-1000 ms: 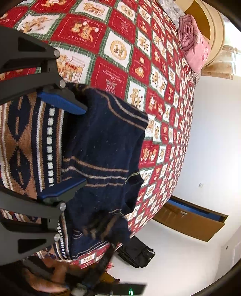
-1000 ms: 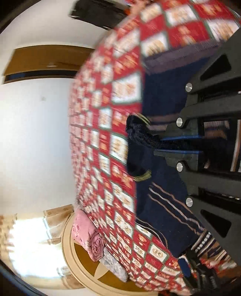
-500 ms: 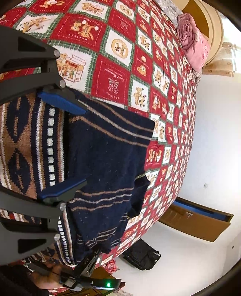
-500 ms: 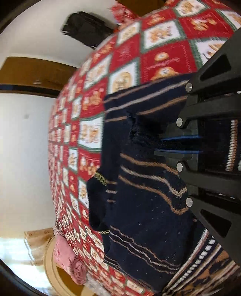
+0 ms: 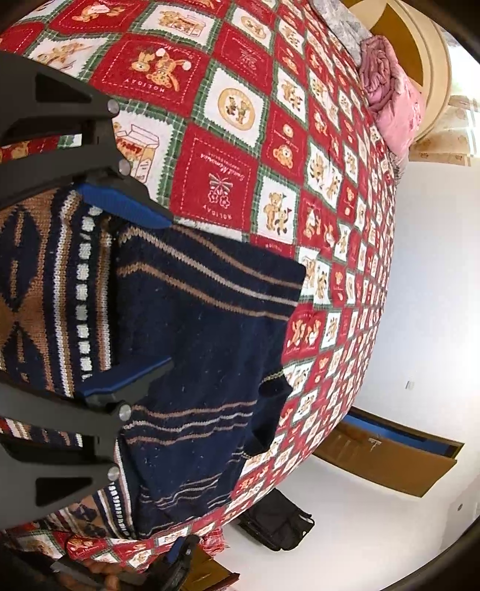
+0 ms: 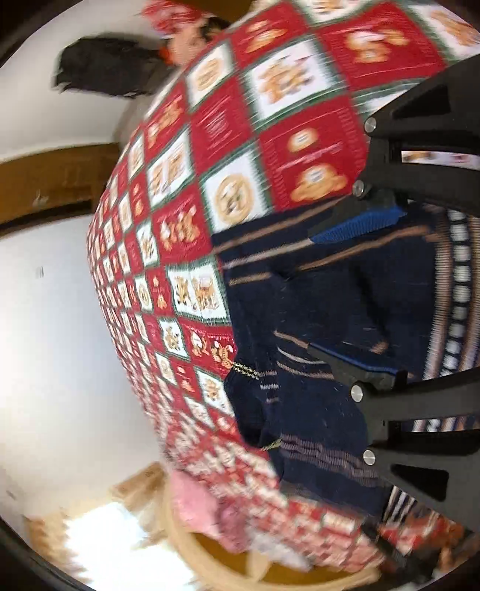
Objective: Fold small clothes
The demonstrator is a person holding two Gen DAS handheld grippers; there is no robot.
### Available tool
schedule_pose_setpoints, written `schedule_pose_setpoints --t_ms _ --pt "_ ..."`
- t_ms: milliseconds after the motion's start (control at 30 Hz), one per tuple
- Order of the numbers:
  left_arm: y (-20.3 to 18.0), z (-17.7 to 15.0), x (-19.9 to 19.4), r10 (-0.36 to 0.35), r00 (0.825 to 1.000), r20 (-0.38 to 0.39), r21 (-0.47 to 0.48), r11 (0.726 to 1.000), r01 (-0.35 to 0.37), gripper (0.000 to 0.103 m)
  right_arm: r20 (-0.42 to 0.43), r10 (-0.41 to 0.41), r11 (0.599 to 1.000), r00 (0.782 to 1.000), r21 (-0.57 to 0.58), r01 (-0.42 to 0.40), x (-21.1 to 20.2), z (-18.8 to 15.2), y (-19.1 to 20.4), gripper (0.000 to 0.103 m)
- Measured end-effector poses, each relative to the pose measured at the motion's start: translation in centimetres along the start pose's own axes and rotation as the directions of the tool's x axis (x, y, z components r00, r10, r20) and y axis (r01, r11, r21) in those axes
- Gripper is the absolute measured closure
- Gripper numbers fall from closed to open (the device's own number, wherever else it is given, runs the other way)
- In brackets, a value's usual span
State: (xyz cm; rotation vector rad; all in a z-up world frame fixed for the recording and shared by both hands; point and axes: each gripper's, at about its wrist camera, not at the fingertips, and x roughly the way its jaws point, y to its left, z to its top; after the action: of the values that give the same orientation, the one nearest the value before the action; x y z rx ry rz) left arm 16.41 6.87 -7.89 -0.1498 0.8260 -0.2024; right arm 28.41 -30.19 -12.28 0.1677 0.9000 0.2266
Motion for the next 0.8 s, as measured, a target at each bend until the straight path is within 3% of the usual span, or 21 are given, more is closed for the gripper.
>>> schedule_pose_setpoints --t_ms 33,100,200,467,667,800 --pt "0.0 0.0 -0.1 0.001 1.0 0.0 -0.002 1.0 -0.001 0.03 -0.02 -0.022 1.0 1.0 -0.021 0.022 1.0 0.1 0.3 0.048" --pt "0.1 -0.1 -0.3 0.016 1.0 0.002 0.005 1.0 -0.016 0.03 -0.067 -0.083 0.995 0.994 -0.066 0.079 3.6 -0.4 1.3 0.069" --pt "0.4 0.0 -0.8 0.04 0.999 0.013 0.023 0.999 -0.041 0.03 -0.024 -0.089 0.989 0.996 -0.12 0.086 3.6 -0.8 2.3 0.087" --pt "1.2 0.5 -0.1 0.074 0.997 0.022 -0.001 0.997 -0.074 0.03 0.164 -0.176 0.951 0.971 -0.225 0.211 0.6 1.6 3.1 0.088" --pt "0.0 -0.2 1.6 0.101 0.995 -0.005 0.038 0.994 -0.101 0.03 0.062 -0.256 0.925 0.965 -0.275 0.263 5.7 0.5 2.6 0.088" --pt "-0.2 -0.8 2.9 0.124 0.991 -0.058 0.058 0.991 -0.12 0.03 0.055 -0.263 0.926 0.963 -0.265 0.268 4.3 0.7 2.5 0.079"
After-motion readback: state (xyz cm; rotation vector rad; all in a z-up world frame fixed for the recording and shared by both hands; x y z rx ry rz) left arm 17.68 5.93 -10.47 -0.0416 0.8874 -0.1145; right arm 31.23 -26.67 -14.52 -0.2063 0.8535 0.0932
